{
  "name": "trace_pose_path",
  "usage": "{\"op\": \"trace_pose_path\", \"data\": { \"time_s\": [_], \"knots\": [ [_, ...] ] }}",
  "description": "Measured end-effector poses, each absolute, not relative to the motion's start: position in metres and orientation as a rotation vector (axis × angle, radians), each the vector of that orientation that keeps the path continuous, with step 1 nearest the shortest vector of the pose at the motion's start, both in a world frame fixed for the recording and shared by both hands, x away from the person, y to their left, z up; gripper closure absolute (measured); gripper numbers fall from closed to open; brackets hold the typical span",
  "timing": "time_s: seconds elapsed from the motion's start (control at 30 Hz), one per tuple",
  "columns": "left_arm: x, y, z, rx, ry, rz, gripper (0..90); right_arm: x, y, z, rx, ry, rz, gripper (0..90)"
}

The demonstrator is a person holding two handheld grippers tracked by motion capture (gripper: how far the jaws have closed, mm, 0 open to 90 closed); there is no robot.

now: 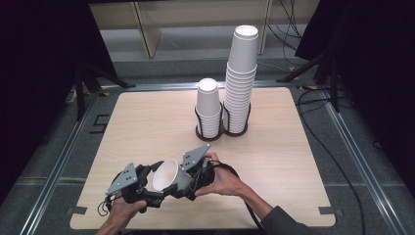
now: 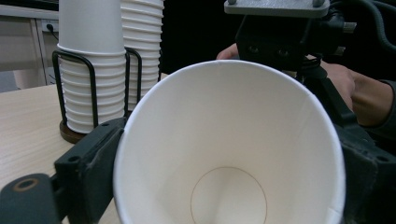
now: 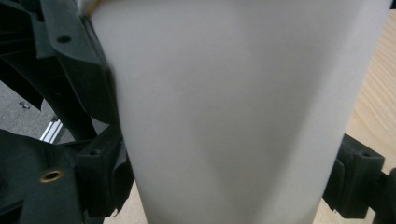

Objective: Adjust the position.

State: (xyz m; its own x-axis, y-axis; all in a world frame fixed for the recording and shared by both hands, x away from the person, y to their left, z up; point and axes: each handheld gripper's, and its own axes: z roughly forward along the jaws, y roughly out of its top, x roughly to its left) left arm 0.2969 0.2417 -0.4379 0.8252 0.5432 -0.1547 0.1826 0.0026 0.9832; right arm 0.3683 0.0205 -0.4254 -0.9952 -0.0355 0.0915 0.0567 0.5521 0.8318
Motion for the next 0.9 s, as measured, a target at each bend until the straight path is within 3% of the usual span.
{"op": "trace_pose_path", "data": {
  "time_s": [0.5,0.9],
  "knots": [
    [0.302,0.253,-0.432,1.592,0.678,0.431,10.9,0.375,0.005,-0.43,-0.149,-2.754,-1.387,15.6],
    [0.321,0.277,-0.426,1.6,0.836,0.619,10.9,0.373,-0.051,-0.426,-0.329,-2.849,-1.404,17.1]
  ]
}}
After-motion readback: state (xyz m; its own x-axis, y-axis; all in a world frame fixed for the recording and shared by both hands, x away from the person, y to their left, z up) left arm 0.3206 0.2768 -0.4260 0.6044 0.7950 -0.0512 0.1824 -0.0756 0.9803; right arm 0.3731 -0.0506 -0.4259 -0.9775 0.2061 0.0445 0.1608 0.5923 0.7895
